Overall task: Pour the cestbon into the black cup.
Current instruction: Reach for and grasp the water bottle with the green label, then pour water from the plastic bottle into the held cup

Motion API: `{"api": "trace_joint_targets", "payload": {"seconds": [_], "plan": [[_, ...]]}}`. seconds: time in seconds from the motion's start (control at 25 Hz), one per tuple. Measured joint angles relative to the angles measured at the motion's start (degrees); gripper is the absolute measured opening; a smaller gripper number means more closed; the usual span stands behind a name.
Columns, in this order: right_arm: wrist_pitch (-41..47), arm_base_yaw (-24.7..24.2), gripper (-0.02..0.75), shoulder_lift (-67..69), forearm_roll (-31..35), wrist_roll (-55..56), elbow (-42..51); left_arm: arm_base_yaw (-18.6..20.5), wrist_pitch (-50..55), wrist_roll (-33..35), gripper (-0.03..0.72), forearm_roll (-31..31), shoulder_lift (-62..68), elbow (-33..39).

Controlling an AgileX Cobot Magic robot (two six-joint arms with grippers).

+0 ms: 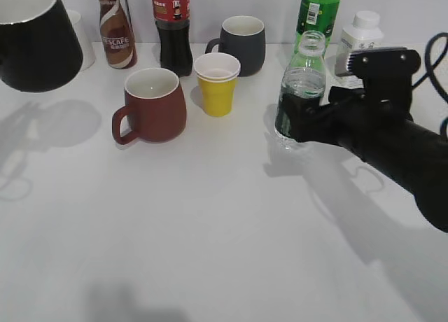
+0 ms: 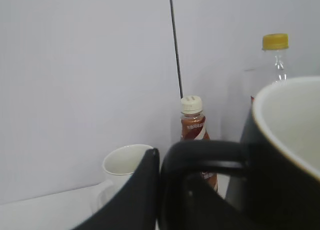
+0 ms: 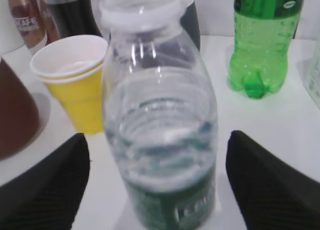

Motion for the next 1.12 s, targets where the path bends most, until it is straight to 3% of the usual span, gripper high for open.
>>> {"api": "trace_joint_targets", "payload": {"seconds": [0.36,0.44,0.56,0.64,0.76,0.84,0.96,1.12], "plan": [[-0.4,0.0,0.641,9.1,2.0,-0.2,-8.5,0.0,0.1,0.0,0.041,1.5,0.0,0.0],[-0.4,0.0,0.612,11.0,3.0,-0.2,-9.4,0.0,0.1,0.0,0.041,3.4,0.0,0.0],[-0.4,-0.1,0.48,11.5,3.2,-0.5,-9.7,-0.3,2.7,-1.9,0.041,5.5,-0.5,0.0],[0.1,-0.1,0.465,11.3,1.6,-0.8,-9.8,-0.8,6.4,-4.7,0.041,6.3,-1.8,0.0],[2.3,-0.1,0.465,8.6,-6.6,-0.9,-9.6,-2.8,11.5,-6.5,0.041,9.7,-4.0,0.0],[2.7,-0.1,0.465,5.5,-15.9,-1.5,-9.6,-5.5,13.0,-8.0,0.041,12.1,-4.9,0.0],[4.5,0.0,0.465,-0.7,-26.4,-4.2,-10.0,-11.7,13.6,-9.1,0.041,12.9,-5.4,0.0],[15.7,0.0,0.465,-7.7,-33.2,-9.3,-13.7,-19.6,16.5,-9.4,0.04,13.3,-5.4,0.0]]}}
